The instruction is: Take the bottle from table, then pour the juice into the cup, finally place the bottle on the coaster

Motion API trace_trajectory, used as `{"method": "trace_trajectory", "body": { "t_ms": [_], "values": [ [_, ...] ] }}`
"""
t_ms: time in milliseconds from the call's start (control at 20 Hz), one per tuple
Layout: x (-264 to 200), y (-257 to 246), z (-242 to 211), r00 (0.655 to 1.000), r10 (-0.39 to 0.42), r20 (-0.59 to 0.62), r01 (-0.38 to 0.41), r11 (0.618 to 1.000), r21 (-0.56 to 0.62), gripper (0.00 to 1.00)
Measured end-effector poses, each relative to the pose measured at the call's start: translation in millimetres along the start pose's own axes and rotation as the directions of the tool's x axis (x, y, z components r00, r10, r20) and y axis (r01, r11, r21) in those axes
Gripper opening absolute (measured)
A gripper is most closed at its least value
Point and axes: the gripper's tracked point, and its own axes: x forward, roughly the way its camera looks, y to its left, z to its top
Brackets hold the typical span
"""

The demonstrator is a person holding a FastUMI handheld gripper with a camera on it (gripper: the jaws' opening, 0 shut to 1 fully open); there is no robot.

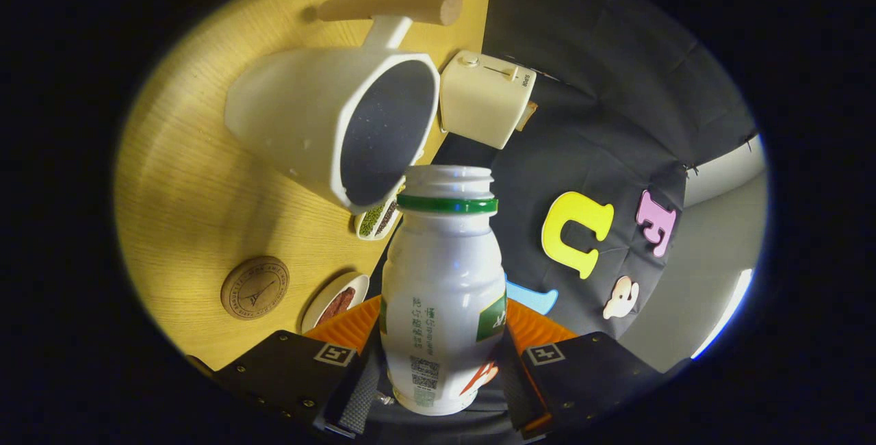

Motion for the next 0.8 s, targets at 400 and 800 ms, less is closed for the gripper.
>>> {"method": "trace_trajectory", "body": {
  "t_ms": [400,800],
  "values": [
    [1.1,16.5,-2.0,0.999,0.041,0.015,-0.043,0.971,0.235,0.75],
    [-7.7,25.6,-5.3,0.996,0.08,0.047,-0.093,0.849,0.52,0.75]
  ]
}}
